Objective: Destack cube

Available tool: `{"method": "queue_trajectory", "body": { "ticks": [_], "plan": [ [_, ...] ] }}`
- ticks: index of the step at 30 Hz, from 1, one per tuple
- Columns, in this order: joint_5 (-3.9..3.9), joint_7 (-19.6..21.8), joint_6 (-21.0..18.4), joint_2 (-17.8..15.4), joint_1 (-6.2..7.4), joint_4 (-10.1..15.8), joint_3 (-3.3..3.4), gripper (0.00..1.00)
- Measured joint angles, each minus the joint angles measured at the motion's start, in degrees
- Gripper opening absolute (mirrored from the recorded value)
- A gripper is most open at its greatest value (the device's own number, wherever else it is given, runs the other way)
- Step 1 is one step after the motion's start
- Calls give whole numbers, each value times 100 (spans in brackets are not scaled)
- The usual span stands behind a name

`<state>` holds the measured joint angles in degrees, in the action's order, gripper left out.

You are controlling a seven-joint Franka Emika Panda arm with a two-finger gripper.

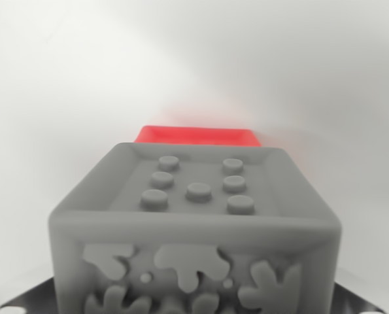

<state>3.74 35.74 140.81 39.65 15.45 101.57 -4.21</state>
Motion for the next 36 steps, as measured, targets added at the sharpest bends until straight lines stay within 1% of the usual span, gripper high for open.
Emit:
{"method": "queue_trajectory", "body": {
  "ticks": [24, 36],
  "plan": [
    [0, 0, -6, -6, 0, 1, 0, 0],
    [0, 0, -125, -159, 0, 18, -1, 0]
  ]
}}
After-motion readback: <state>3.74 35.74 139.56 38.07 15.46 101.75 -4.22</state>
